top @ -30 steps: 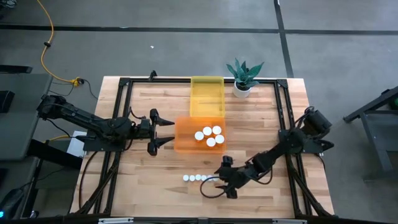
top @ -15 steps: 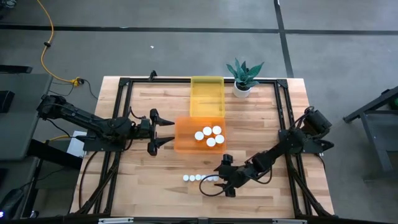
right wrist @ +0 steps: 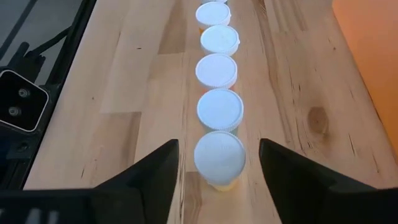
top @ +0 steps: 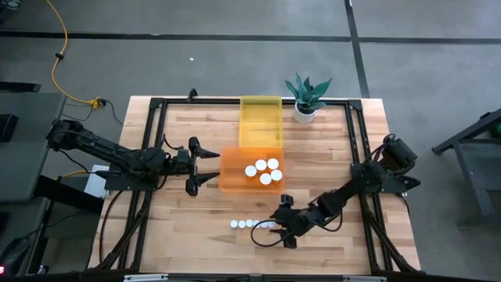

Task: Pick and place medicine bottles into bin by pill shape (circle, oval)
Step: Put the small yellow pill bottle into the yellow bin

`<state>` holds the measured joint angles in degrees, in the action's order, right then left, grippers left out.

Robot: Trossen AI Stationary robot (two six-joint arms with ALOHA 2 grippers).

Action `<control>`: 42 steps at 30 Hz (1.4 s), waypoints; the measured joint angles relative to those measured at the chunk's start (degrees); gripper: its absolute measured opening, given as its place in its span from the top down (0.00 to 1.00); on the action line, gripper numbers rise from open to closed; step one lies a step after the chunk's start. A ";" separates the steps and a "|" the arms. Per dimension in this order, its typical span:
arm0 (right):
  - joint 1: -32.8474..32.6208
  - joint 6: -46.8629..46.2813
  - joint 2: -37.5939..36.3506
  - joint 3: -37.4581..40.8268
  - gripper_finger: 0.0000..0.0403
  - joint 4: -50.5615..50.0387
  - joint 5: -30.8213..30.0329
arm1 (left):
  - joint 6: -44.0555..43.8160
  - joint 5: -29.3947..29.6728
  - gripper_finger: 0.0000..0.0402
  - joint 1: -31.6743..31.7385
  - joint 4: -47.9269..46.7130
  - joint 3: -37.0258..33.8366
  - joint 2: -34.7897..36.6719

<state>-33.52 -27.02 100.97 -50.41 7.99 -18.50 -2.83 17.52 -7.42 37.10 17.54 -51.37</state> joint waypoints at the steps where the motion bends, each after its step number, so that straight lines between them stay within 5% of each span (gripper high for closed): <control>1: 0.00 0.04 0.00 0.00 0.50 0.00 0.00 | 0.00 0.00 0.27 0.00 0.00 0.00 0.00; 25: 0.11 3.23 -0.65 0.02 0.75 -0.43 1.58 | 0.00 0.00 0.27 0.00 0.00 0.02 0.00; 32: -0.02 5.68 -9.59 0.02 0.75 -8.88 2.97 | 0.00 0.02 0.27 0.00 -0.44 0.02 -0.02; 42: 5.83 23.62 -24.39 0.00 0.75 -11.61 -16.88 | 0.00 0.01 0.27 0.00 -0.42 0.02 -0.02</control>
<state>-27.69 -3.40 76.58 -50.41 -3.62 -35.37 -2.83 17.53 -7.42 36.69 17.56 -51.40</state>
